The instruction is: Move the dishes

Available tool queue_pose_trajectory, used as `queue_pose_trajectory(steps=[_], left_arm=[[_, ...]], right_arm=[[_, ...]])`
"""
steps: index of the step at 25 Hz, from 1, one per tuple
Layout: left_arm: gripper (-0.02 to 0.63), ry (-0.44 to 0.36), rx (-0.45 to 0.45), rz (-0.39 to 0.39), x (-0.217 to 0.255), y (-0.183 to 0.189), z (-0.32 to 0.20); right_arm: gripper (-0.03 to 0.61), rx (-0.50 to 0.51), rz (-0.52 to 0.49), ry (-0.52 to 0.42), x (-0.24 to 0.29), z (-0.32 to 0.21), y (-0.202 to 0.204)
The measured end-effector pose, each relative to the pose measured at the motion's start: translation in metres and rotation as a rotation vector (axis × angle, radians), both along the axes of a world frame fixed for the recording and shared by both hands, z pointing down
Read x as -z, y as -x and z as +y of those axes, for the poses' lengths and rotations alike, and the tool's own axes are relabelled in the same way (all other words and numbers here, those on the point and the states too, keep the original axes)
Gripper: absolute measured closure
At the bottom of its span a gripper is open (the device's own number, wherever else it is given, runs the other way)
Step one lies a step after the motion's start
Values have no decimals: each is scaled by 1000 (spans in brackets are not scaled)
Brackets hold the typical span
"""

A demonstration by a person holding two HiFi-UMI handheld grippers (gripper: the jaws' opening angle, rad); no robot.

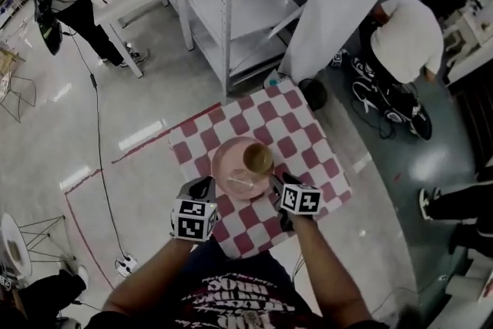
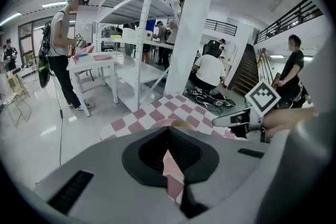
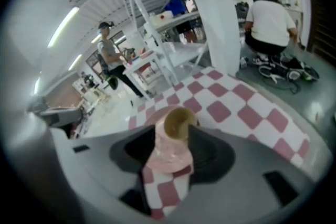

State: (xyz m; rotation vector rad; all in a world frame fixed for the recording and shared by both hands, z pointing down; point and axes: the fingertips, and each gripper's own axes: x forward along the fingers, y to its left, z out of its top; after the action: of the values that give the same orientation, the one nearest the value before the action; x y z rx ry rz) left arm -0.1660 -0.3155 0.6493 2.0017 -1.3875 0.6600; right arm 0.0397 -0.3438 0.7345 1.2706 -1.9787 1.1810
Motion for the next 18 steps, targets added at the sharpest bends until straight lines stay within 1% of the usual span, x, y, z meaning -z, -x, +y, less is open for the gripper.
queue_pose_trajectory(steps=[2,4,6,11,14,15,16,17,18], left_arm=[[589,12,-9,2,-2,0,6],[589,19,-11,-4,-2,5,15],[589,25,4,-15,-2,14,26],[589,50,77,-45,-9,44,55],[589,68,113,-60,-4,56,70],[589,70,127,-64,-3,59,74],[589,71,140,-68,-4,61,77],[589,71,152,-72,-4,62,79],[589,71,160,-76,-4,63,81]], right_arm=[[371,-53,-21,78,-30,-3,-5],[370,-94,-14,127,-53,-10,-9],[370,-110,18,152,-72,-20,-10],[370,-120,112,236,-120,-39,-9],[373,-149,123,272,-140,-43,-4],[387,-152,125,291,-147,-43,-1],[416,-155,127,318,-154,-41,0],[465,-159,129,346,-161,-38,1],[479,-168,125,366,-167,-38,1]])
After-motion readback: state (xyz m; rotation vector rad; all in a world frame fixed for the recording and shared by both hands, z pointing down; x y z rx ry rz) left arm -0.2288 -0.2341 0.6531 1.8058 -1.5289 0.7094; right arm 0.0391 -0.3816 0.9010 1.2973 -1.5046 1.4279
